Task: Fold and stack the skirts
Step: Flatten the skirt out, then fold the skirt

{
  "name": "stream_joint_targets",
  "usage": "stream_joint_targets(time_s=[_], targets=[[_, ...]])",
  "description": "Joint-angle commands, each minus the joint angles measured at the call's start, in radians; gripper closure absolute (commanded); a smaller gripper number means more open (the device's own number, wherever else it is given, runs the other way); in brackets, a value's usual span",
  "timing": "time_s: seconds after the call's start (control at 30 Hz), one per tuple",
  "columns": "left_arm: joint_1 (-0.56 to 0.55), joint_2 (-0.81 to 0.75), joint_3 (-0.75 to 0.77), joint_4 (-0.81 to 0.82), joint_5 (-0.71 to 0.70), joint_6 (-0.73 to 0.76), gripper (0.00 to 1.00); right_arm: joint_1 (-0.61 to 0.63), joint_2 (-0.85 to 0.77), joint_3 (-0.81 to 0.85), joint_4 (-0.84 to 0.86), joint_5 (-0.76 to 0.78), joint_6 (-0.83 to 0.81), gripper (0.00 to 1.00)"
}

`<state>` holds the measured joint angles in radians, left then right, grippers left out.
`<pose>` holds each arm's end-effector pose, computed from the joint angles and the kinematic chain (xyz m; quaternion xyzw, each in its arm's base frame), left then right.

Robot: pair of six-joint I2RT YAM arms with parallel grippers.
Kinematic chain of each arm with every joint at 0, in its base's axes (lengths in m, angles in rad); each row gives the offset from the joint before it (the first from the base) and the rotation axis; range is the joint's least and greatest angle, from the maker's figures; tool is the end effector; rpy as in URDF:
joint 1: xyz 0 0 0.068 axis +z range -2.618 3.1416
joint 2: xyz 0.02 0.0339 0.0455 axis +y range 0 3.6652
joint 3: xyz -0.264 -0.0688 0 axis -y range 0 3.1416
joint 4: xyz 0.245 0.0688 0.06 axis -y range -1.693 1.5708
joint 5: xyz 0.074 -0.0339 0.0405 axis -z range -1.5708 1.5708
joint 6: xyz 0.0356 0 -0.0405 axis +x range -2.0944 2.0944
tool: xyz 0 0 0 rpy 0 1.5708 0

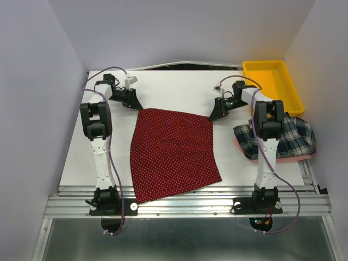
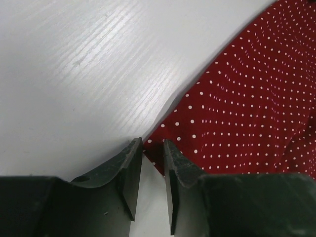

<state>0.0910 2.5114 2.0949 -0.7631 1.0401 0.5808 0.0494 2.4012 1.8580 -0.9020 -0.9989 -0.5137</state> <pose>0.5174 0.0164 0.1398 0.3001 0.8024 -0.4046 0.3199 0.4653 0.0530 0.1238 -0.2723 0.8333 0.4525 0.1636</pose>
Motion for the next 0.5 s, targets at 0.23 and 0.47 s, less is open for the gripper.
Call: stream_joint_targets(time_s=[0.23, 0.47], targets=[[-0.005, 0.003, 0.043, 0.011, -0.005, -0.033, 1.00, 0.020, 0.061, 0.052, -0.017, 0.117, -0.019, 0.91], [0.003, -0.034, 0.095, 0.182, -0.018, -0.174, 1.00, 0.020, 0.052, 0.118, 0.031, 0.114, 0.058, 0.99]])
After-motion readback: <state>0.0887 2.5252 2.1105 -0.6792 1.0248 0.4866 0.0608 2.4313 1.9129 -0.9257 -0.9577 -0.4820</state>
